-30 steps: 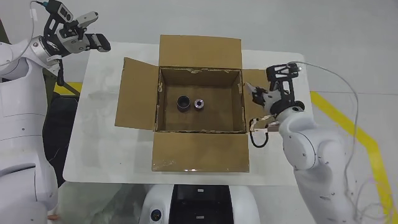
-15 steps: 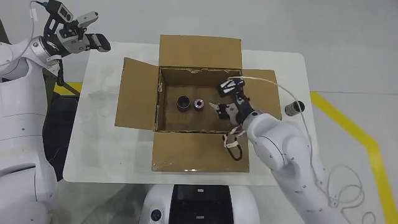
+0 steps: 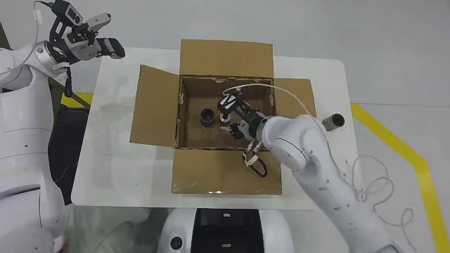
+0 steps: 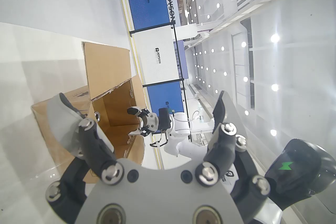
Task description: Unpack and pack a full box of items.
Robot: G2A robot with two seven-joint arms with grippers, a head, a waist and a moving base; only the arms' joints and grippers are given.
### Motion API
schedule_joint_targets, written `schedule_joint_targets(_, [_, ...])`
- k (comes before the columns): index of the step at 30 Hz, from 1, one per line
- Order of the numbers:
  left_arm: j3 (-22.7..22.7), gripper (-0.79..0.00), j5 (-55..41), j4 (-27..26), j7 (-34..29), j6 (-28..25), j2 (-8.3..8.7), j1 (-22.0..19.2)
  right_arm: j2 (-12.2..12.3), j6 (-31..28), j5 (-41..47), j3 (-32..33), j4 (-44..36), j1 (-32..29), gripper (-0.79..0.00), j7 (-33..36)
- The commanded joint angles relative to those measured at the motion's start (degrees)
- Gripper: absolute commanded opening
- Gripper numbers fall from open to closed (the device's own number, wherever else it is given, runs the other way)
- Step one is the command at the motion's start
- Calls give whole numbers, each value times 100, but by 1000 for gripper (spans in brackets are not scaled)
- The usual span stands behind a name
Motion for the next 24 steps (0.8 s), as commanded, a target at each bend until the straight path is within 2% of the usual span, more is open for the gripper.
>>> schedule_joint_targets(1, [0,0,0,0,0,0,0,0,-35,-80,104,-126,224,173,-169,39])
schedule_joint_targets(11, [0,0,0,0,0,0,0,0,-192,-215,290,-568,1080,780,-160,55])
schedule_joint_targets(24, [0,0,0,0,0,0,0,0,-444,-54,478,-1026,2257,1412,-169,-137])
